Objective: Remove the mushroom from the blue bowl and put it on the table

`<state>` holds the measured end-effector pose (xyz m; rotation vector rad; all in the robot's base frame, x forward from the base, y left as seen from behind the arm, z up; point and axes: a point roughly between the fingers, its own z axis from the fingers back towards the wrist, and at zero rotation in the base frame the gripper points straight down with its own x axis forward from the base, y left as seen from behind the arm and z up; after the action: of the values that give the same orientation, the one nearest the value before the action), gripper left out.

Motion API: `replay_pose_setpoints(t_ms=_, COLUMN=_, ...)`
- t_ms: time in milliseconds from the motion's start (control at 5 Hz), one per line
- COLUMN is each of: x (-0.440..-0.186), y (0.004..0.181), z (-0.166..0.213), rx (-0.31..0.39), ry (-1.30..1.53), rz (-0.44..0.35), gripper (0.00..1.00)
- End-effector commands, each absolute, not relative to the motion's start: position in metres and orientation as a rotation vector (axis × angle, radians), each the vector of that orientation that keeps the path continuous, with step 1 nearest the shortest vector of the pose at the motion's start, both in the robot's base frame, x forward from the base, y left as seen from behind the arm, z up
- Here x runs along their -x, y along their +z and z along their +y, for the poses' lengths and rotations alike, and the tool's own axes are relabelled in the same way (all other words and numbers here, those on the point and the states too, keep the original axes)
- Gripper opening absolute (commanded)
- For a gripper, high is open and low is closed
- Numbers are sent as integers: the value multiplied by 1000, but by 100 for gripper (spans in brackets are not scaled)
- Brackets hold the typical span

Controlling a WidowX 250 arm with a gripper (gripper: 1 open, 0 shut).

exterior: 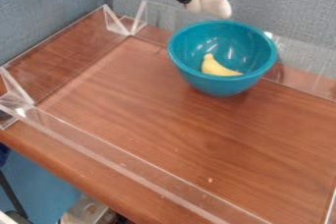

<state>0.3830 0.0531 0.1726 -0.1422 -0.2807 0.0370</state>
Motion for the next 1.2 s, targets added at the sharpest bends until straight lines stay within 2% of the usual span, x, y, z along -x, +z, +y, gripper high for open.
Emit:
replay_pose_setpoints(t_ms=0, x=-370, y=200, z=66, rx=120, ry=40, rz=-371, gripper=0)
replay_pose_setpoints(t_ms=200, x=-360, y=198, z=75, rx=118, ry=52, rz=-374, gripper=0)
replay_pose_setpoints(t_ms=400, x=-336, y=189, z=69, rx=113, ry=16, rz=-356, gripper=0)
replay_pose_setpoints(t_ms=600, x=-312, y=179, z=58, rx=96, ry=-48, rz=-326, gripper=0)
replay_pose_setpoints(t_ms=800, x=-300, y=182, z=35, rx=108, ry=-133, rz=-317, gripper=0)
replay_pose_setpoints(t_ms=1000, x=-286, y=172, z=27, rx=96, ry=-145, rz=-295, gripper=0)
